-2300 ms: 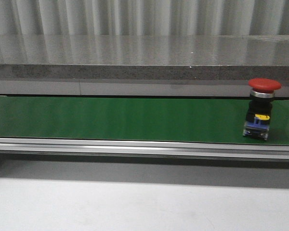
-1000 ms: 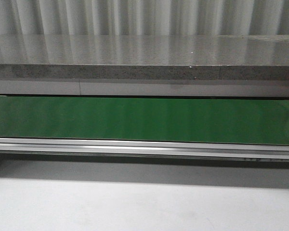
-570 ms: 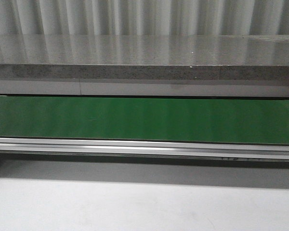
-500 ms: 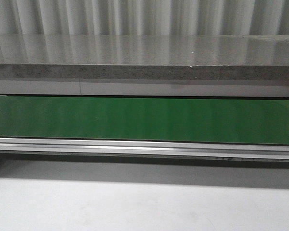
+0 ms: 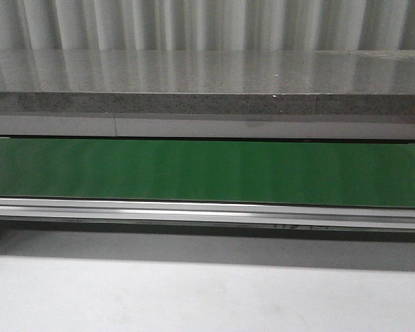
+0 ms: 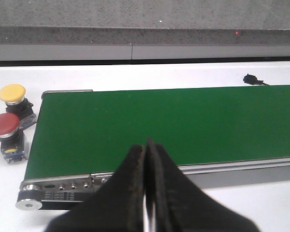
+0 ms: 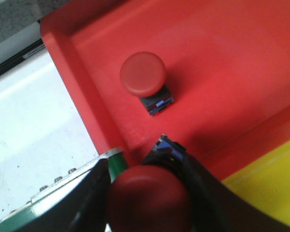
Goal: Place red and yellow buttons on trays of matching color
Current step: 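Lower the red button into the red tray and open the right gripper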
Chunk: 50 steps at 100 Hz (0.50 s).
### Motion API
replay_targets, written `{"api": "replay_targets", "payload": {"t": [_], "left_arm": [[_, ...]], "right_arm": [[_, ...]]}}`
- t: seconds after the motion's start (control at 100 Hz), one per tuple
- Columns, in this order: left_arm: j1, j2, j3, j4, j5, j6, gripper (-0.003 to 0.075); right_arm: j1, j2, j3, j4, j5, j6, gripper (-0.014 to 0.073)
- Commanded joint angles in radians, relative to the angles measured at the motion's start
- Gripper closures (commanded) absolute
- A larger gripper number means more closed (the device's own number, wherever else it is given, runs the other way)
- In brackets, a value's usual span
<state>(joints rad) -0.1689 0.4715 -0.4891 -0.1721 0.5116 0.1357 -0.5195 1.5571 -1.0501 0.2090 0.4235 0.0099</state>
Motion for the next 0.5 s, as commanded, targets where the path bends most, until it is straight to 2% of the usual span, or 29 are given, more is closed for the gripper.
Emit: {"api": "replay_targets", "payload": {"t": [0.0, 0.41, 0.49], "left_arm": [[-0.009, 0.003, -0.027, -0.017, -0.066, 0.001, 0.0741], [-0.009, 0.003, -0.027, -0.017, -0.066, 0.001, 0.0741], [-0.009, 0.003, -0.027, -0.017, -0.066, 0.001, 0.0741]], "right_arm": [[-0.007, -0.005, -0.034, 0.016, -0.106, 0.001, 0.0567], [-0.007, 0.121, -0.034, 0.030, -0.187, 0.001, 0.0561], [-0.007, 0.124, -0.034, 0.030, -0.188, 0.001, 0.0489]]}}
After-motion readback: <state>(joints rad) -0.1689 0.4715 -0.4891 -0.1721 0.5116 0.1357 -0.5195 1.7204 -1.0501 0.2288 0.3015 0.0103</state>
